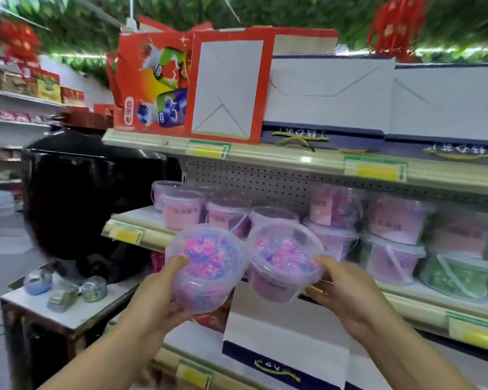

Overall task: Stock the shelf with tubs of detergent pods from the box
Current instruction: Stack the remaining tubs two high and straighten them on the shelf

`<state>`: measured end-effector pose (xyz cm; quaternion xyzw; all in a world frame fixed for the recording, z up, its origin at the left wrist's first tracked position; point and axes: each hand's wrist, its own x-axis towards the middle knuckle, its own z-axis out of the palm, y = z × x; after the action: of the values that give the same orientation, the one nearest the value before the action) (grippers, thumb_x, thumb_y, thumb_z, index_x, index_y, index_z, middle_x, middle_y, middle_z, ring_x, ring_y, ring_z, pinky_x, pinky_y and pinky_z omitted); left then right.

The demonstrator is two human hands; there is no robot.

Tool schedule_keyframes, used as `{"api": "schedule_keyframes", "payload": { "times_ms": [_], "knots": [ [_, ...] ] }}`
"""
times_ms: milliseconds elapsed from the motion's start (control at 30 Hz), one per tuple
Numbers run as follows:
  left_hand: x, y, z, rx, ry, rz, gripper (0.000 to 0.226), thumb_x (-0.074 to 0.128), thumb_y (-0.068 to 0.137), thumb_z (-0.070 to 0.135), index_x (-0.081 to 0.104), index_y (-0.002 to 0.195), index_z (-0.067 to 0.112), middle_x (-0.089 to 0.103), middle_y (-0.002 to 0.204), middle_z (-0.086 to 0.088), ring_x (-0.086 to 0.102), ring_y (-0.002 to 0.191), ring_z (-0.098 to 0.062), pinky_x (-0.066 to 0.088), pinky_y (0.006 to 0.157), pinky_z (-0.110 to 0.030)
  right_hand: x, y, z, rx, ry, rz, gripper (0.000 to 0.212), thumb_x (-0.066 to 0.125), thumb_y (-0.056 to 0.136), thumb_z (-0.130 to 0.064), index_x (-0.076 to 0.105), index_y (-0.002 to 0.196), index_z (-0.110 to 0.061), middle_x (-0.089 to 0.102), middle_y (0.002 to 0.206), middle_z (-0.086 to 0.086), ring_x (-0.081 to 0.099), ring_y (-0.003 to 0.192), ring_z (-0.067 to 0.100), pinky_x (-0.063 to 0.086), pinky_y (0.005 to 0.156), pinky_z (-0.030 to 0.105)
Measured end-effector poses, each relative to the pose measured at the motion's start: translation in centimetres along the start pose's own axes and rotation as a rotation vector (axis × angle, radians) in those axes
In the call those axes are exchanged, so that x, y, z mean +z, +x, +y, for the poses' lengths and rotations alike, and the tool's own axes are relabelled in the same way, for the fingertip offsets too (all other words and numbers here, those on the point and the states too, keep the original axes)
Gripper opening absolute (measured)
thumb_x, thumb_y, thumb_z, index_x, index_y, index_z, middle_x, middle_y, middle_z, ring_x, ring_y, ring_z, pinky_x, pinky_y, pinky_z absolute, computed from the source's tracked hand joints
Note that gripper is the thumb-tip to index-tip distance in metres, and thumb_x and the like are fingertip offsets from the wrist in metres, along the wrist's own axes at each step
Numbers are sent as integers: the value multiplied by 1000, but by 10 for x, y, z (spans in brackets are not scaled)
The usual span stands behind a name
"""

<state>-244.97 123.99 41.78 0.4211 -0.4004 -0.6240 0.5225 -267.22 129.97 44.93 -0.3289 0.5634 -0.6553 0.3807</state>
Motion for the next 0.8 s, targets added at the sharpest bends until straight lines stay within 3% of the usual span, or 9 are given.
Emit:
{"api": "schedule_keyframes", "payload": {
  "times_ms": [200, 333, 367, 533, 667, 733, 800],
  "knots": [
    [15, 25, 31, 34, -34, 9, 30, 60, 87, 40, 49, 107, 21, 61, 95, -14, 61, 91, -29, 49, 92, -43, 11, 22, -47, -81, 61, 5, 16, 54, 93, -13, 62, 86, -1, 63, 79, 11, 60, 73, 20, 53, 67, 28],
    [34, 43, 51, 8, -36, 16, 31, 57, 88, 44, 51, 103, 17, 59, 91, -10, 58, 76, -23, 53, 58, -32, 25, 47, -64, -78, 82, 32, 22, 55, 92, -13, 55, 110, 0, 60, 84, 10, 58, 72, 18, 49, 58, 26],
    [37, 49, 56, 8, -27, 22, 35, 57, 87, 46, 51, 107, 17, 57, 93, -10, 57, 75, -23, 52, 57, -32, 30, 52, -64, -77, 75, 48, 23, 56, 92, -13, 55, 111, 0, 60, 83, 9, 57, 71, 17, 49, 58, 26],
    [43, 80, 69, 15, -30, 34, 44, 59, 84, 50, 48, 113, 18, 55, 90, -9, 55, 77, -23, 52, 75, -37, 44, 74, -62, -77, 76, 125, 23, 58, 90, -15, 53, 108, -1, 61, 96, 15, 57, 70, 18, 53, 72, 34],
    [45, 104, 81, 29, -3, -7, 45, 59, 85, 52, 46, 114, 20, 53, 91, -6, 58, 86, -25, 49, 79, -38, 49, 86, -63, -102, 78, 193, 17, 57, 91, -14, 55, 104, -2, 58, 78, 10, 53, 64, 17, 53, 76, 36],
    [46, 114, 88, 31, -7, -48, 47, 58, 85, 52, 47, 117, 19, 55, 102, -8, 58, 87, -25, 49, 74, -38, 53, 89, -62, -99, 94, 216, 8, 56, 91, -11, 57, 93, -3, 57, 75, 9, 51, 64, 17, 51, 70, 33],
    [49, 125, 94, 10, 12, -77, 57, 58, 84, 55, 45, 127, 19, 53, 124, -14, 58, 101, -30, 49, 77, -40, 59, 91, -63, -98, 114, 227, 5, 55, 91, -10, 57, 89, -5, 58, 74, 9, 52, 64, 17, 49, 68, 32]
  ]
}}
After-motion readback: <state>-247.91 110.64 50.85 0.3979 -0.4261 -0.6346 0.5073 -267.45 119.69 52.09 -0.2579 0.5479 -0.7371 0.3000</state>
